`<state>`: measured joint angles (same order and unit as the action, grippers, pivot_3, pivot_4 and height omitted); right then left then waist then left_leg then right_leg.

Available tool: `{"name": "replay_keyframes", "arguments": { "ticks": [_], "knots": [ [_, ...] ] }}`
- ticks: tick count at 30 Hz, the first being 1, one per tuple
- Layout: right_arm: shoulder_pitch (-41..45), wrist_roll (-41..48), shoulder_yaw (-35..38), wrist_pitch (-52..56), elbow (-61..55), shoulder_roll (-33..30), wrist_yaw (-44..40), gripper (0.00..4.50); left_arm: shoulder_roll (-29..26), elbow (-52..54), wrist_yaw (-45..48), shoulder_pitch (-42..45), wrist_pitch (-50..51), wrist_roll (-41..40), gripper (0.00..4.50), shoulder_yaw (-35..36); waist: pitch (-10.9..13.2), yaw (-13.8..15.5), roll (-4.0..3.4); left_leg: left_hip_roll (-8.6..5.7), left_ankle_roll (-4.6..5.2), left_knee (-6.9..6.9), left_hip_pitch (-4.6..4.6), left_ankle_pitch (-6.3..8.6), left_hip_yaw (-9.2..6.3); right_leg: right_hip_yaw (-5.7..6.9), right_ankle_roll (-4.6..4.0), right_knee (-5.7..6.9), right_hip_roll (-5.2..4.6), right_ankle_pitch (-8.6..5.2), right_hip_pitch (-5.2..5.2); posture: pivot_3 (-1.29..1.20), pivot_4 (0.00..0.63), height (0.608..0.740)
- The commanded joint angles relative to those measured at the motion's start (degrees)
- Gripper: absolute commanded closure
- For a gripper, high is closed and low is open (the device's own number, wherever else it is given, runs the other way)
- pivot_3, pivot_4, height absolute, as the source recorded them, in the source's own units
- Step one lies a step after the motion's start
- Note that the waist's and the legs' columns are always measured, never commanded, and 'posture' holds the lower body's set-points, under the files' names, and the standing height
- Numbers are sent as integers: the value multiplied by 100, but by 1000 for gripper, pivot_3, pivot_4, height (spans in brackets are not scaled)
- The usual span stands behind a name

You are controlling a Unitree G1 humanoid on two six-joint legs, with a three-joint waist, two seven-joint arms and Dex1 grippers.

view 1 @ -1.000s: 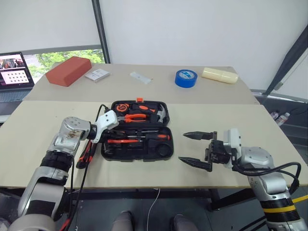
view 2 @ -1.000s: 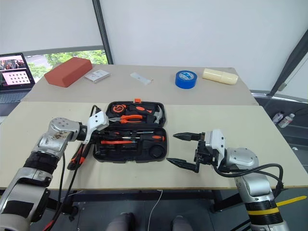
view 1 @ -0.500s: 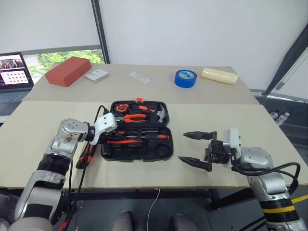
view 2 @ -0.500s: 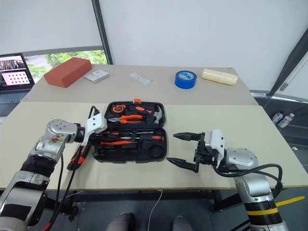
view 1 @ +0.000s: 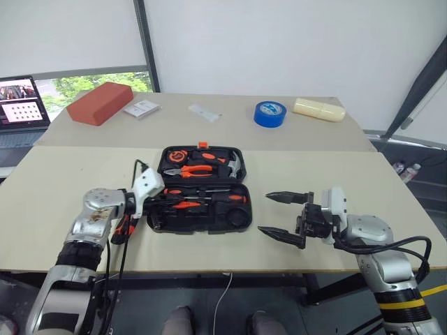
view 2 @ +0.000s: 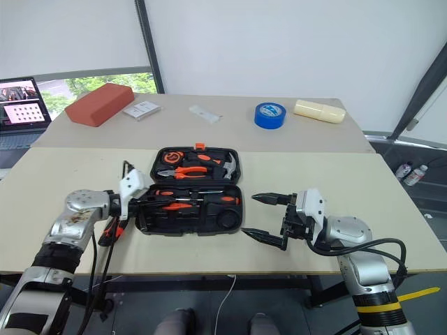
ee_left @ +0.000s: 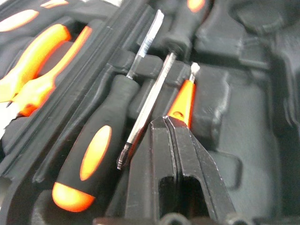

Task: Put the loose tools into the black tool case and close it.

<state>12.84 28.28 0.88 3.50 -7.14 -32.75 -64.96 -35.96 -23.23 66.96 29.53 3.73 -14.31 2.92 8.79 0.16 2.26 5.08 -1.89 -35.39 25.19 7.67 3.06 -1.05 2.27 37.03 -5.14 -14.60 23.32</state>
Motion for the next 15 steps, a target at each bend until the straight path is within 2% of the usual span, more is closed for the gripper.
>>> {"name": "replay_keyframes", "arguments": {
  "ticks": [1,3,6,9,10,11,12,15],
  "knots": [
    [12,156,312,-238,-3,10,-29,0,-208,1386,-65,-977,90,-1126,3338,1294,0,-30,0,0,0,2,0,0,0,0,-3,0,0,1,1,0,150,740],
    [-18,197,369,-290,13,2,-85,0,-314,1991,-122,-1689,291,-1448,2612,1792,0,-105,-2,0,0,9,0,1,3,-2,-3,-4,-2,0,1,0,150,740],
    [-62,32,477,-724,173,-61,-285,0,-281,3071,-1144,-3613,1386,-1625,1488,3314,1,-182,-3,1,2,23,-4,3,3,1,-7,-3,-6,-3,3,0,150,740],
    [-112,-57,545,-1074,328,-97,-398,0,-142,3508,-1494,-4722,1605,-1833,318,4214,8,-213,7,5,2,38,-15,6,7,2,-17,-11,-7,-16,-1,0,150,740],
    [-131,-58,553,-1235,389,-96,-503,0,-59,3537,-1586,-5026,1669,-1897,126,4474,10,-149,10,6,1,33,-16,6,1,15,-10,-5,-8,-25,-1,0,150,740],
    [-154,-57,551,-1328,440,-109,-591,0,38,3506,-1622,-5357,1678,-1905,126,4706,12,-87,8,7,-2,33,-18,8,-3,28,-27,-6,-13,-59,-1,0,150,740],
    [-172,-49,548,-1352,474,-124,-640,0,131,3491,-1627,-5626,1667,-1910,126,4868,12,-64,7,8,-52,33,-25,38,0,32,-32,-7,-19,-62,17,0,150,740],
    [-194,151,580,-1062,467,-211,-728,0,349,3643,-1746,-6244,1732,-1912,126,5088,13,-55,6,0,-56,32,-35,41,15,29,-42,-27,-41,-54,9,0,150,740]
  ]
}}
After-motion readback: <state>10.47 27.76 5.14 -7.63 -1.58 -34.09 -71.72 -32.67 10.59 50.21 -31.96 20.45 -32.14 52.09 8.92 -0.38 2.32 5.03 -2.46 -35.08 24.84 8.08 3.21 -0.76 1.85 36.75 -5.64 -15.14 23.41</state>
